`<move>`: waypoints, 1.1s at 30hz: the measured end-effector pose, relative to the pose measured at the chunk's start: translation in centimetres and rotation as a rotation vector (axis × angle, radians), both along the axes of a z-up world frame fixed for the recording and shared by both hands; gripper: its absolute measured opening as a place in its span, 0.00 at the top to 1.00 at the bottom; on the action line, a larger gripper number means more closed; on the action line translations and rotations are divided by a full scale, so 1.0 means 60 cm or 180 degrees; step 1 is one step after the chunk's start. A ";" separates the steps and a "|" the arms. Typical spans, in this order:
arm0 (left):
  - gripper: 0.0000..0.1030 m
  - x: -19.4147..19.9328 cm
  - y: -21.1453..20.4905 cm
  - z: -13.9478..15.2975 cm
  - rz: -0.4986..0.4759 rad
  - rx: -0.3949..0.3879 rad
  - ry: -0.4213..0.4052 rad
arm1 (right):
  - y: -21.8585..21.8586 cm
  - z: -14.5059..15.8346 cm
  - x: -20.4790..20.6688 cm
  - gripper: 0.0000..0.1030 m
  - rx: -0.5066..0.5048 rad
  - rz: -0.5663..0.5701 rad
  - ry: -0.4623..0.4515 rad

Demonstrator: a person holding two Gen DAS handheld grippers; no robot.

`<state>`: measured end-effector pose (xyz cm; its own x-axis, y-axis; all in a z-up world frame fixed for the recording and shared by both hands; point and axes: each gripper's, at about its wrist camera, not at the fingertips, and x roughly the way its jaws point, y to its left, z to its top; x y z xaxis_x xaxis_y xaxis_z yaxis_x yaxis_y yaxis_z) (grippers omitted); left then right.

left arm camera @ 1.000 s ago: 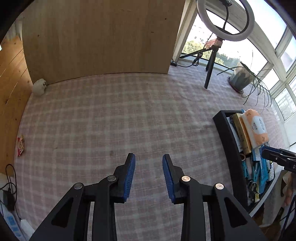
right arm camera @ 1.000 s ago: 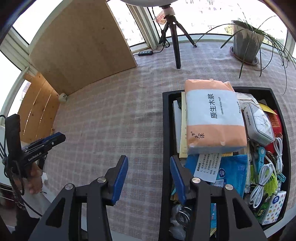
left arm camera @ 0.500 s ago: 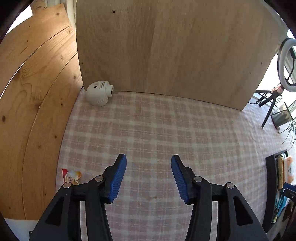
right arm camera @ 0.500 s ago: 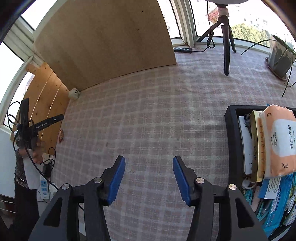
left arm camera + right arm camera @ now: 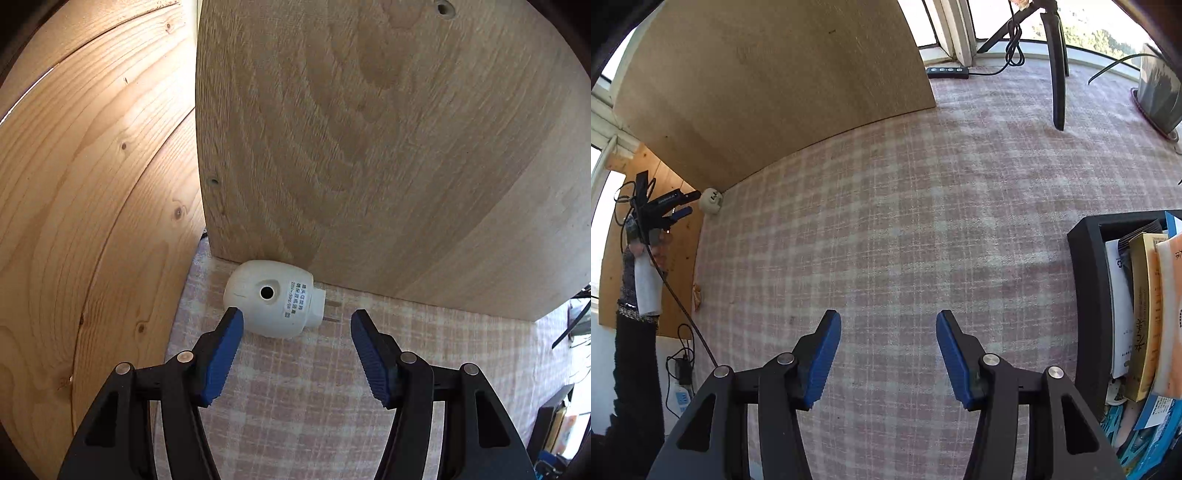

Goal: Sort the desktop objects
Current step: 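Move the open left tool toward the white plug-in device by the wall, then grasp the white plug-in device with the left tool and lift it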

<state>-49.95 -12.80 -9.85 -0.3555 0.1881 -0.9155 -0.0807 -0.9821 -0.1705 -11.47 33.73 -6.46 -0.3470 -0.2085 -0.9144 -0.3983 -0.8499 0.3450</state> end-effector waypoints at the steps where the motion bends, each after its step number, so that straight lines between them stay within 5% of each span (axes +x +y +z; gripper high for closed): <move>1: 0.37 -0.008 0.000 -0.004 0.0003 -0.0005 0.0001 | 0.001 -0.005 -0.002 0.52 -0.0007 0.0002 -0.0021; 18: 0.30 -0.066 0.020 -0.058 -0.0139 -0.0120 -0.0076 | 0.011 -0.029 -0.005 0.52 -0.0042 0.0009 -0.0123; 25: 0.36 -0.011 0.095 -0.054 -0.0722 0.0076 0.0088 | 0.006 -0.030 -0.007 0.52 -0.0033 0.0016 -0.0125; 31: 0.37 0.078 0.224 -0.059 -0.1539 0.0104 0.0169 | -0.005 -0.029 -0.009 0.52 -0.0027 0.0037 -0.0113; 33: 0.38 0.120 0.270 -0.060 -0.1902 0.0290 0.0102 | -0.005 -0.028 -0.007 0.52 -0.0030 0.0025 -0.0110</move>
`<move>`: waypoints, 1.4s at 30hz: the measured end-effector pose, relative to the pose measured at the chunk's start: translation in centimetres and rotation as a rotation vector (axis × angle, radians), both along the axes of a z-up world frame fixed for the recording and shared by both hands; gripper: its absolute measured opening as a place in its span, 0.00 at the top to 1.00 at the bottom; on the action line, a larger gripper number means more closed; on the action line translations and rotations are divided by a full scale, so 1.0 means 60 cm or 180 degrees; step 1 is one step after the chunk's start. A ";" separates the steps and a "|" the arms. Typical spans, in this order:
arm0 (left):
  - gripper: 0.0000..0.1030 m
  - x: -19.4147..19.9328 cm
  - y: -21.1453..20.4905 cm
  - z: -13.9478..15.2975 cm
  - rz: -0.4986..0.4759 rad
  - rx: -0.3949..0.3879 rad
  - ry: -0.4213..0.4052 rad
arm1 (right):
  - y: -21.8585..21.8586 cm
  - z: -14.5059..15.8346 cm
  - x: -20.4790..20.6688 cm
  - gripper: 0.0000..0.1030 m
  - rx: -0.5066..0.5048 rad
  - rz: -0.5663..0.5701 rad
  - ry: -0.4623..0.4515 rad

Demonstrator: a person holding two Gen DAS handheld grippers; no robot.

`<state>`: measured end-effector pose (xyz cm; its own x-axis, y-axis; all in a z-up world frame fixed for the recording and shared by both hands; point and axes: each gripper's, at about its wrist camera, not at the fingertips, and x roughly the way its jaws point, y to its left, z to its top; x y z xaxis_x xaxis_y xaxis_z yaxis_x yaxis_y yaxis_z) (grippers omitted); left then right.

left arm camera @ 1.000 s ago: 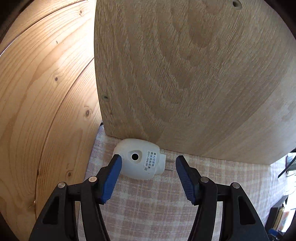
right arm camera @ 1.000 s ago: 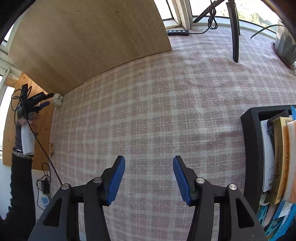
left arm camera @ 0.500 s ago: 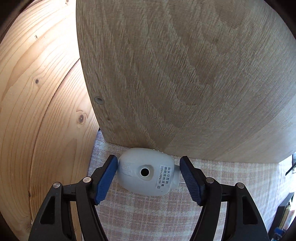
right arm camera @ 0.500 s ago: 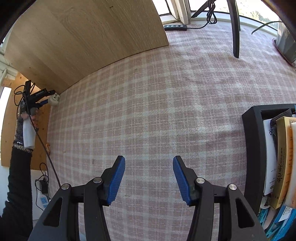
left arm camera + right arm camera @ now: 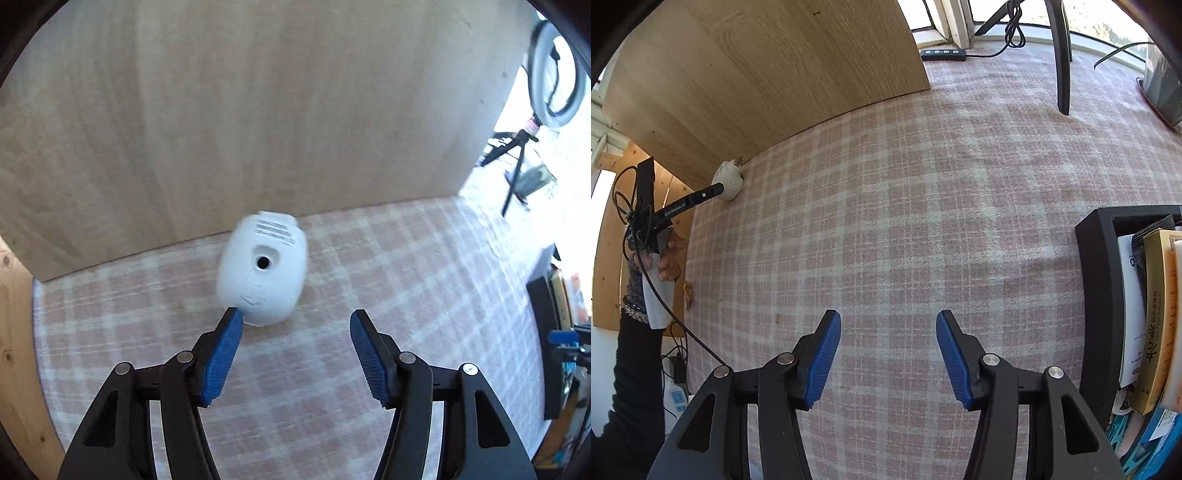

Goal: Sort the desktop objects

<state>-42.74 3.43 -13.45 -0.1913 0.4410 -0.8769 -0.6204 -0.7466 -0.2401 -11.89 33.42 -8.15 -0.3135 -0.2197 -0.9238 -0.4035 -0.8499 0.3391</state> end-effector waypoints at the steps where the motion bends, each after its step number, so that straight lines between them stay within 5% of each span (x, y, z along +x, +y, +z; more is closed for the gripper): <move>1: 0.38 0.020 0.019 0.003 -0.0130 0.0016 0.0034 | 0.001 0.001 0.002 0.52 -0.0001 -0.0010 0.0003; 4: 0.38 0.063 0.050 0.023 -0.0265 0.0017 0.0175 | 0.006 0.003 0.007 0.52 -0.0007 -0.0054 -0.0002; 8: 0.38 0.090 0.031 0.056 -0.0045 -0.0156 0.0360 | 0.015 0.004 0.014 0.52 -0.0014 -0.0115 -0.0007; 12: 0.31 0.050 -0.009 0.077 0.0242 -0.0219 0.0392 | 0.021 0.001 0.024 0.52 -0.0028 -0.0145 -0.0004; 20: 0.27 -0.043 0.000 0.031 0.0356 -0.0007 0.0011 | 0.018 0.003 0.013 0.52 -0.0054 -0.0126 0.0015; 26: 0.34 -0.031 0.026 0.011 0.0212 0.0213 -0.0138 | 0.029 0.002 0.017 0.52 -0.0015 -0.0175 -0.0005; 32: 0.39 0.068 0.080 0.013 -0.0229 0.0311 -0.0246 | 0.035 -0.003 0.023 0.52 -0.0044 -0.0213 -0.0004; 42: 0.39 0.361 0.145 0.026 -0.0753 0.0591 -0.0448 | 0.023 -0.020 0.051 0.52 -0.0363 -0.0260 0.0123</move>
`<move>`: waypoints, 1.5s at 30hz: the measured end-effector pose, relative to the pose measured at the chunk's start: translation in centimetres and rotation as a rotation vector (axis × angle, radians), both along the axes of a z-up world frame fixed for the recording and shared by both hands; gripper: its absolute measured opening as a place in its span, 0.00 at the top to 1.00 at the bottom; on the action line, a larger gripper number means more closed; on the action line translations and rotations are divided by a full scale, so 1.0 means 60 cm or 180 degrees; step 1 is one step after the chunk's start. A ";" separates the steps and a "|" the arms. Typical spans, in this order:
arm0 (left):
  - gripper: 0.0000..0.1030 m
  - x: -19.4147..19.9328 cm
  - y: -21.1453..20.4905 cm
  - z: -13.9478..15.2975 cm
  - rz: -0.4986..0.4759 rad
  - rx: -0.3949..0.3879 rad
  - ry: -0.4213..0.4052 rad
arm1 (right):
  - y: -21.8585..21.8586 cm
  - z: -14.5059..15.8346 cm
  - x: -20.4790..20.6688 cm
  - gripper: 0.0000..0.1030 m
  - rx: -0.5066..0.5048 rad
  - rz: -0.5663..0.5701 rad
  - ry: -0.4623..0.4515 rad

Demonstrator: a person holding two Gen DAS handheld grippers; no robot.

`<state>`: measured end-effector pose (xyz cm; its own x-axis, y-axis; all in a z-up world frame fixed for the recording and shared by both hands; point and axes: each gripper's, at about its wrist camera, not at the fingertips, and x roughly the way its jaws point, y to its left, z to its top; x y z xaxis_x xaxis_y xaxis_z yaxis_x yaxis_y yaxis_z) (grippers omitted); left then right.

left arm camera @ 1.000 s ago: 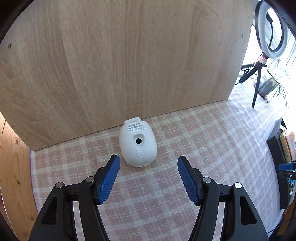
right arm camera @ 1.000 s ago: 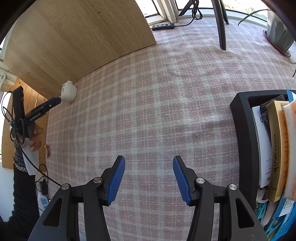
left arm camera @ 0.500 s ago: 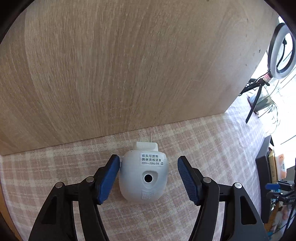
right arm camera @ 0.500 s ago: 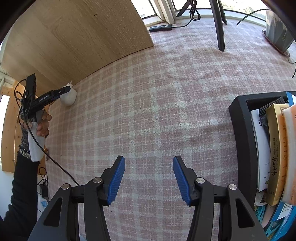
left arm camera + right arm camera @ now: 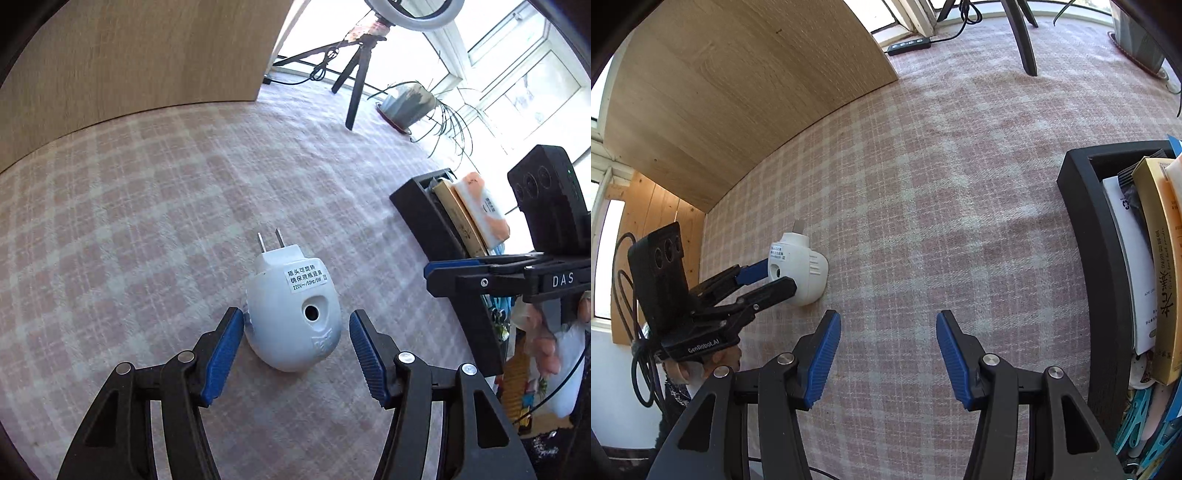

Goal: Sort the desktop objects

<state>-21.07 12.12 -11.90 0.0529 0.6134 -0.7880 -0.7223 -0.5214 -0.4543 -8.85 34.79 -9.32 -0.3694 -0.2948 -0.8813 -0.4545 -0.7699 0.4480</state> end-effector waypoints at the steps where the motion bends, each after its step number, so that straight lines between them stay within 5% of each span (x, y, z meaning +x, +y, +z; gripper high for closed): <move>1: 0.39 0.020 0.005 0.002 -0.0025 0.0001 0.0019 | -0.004 -0.003 0.003 0.52 -0.0029 0.0010 0.0007; 8: 0.37 0.097 0.052 -0.003 -0.0061 -0.0071 0.0122 | -0.027 -0.019 0.003 0.52 -0.0230 0.0180 0.0073; 16: 0.36 0.108 0.061 -0.023 -0.0004 -0.0187 0.0054 | -0.044 -0.043 -0.013 0.51 -0.0222 0.0431 0.0015; 23: 0.36 0.112 0.076 -0.027 0.0065 -0.0130 0.0084 | -0.048 -0.086 -0.036 0.40 -0.0525 0.0478 0.0135; 32: 0.36 0.142 0.093 -0.002 0.0103 -0.0140 0.0294 | -0.061 -0.065 -0.044 0.46 -0.0102 0.0644 0.0383; 45: 0.35 0.165 0.099 -0.014 0.0310 -0.0238 0.0220 | -0.020 -0.065 0.010 0.49 -0.0227 0.0895 0.0342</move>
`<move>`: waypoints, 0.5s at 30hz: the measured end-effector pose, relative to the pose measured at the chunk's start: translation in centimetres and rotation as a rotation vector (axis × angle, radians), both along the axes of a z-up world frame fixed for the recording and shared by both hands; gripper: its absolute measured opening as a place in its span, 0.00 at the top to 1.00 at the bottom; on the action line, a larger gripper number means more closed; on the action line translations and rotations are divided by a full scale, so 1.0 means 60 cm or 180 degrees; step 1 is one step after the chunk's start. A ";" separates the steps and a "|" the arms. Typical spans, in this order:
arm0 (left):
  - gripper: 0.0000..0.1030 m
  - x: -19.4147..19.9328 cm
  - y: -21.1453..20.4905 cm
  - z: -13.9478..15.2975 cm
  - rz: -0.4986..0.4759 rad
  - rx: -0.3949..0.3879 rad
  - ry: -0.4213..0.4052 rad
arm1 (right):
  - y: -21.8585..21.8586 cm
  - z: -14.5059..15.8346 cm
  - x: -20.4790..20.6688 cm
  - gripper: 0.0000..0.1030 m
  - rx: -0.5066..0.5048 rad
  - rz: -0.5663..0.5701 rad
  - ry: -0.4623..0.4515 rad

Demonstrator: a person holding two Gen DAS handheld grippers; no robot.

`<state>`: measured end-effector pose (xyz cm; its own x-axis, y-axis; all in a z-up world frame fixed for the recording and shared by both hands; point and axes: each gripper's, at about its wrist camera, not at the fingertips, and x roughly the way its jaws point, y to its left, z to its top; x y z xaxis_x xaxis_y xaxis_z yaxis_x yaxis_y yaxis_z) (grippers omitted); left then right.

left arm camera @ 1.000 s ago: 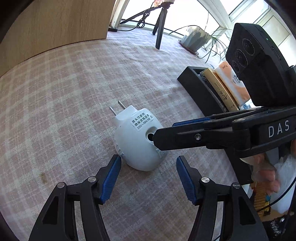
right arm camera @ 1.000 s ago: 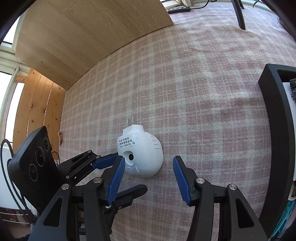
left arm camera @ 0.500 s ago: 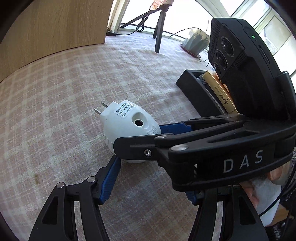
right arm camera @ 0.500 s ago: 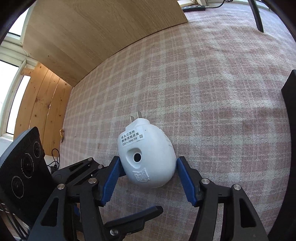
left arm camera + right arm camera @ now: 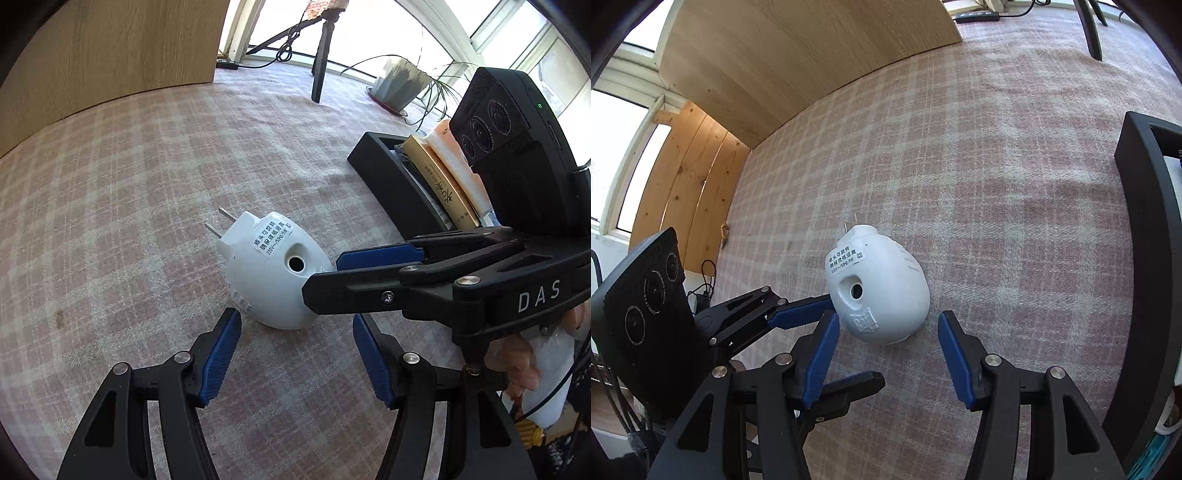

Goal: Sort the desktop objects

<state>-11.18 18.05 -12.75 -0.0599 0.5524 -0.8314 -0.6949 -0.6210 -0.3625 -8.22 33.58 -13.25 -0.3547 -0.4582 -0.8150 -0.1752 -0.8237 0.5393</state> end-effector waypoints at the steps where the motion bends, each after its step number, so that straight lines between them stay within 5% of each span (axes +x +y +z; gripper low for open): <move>1: 0.35 -0.003 0.001 -0.002 0.0022 -0.0009 -0.0013 | 0.004 0.002 -0.002 0.47 0.0013 -0.0018 0.0014; 15: 0.35 -0.004 0.014 0.015 0.0219 0.0129 -0.0014 | -0.006 -0.017 -0.053 0.44 -0.0151 -0.0066 0.0076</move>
<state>-11.42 18.87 -11.84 -0.0953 0.5804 -0.8088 -0.6495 -0.6520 -0.3913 -11.43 33.23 -14.28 -0.3835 -0.4885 -0.7838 -0.1786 -0.7934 0.5819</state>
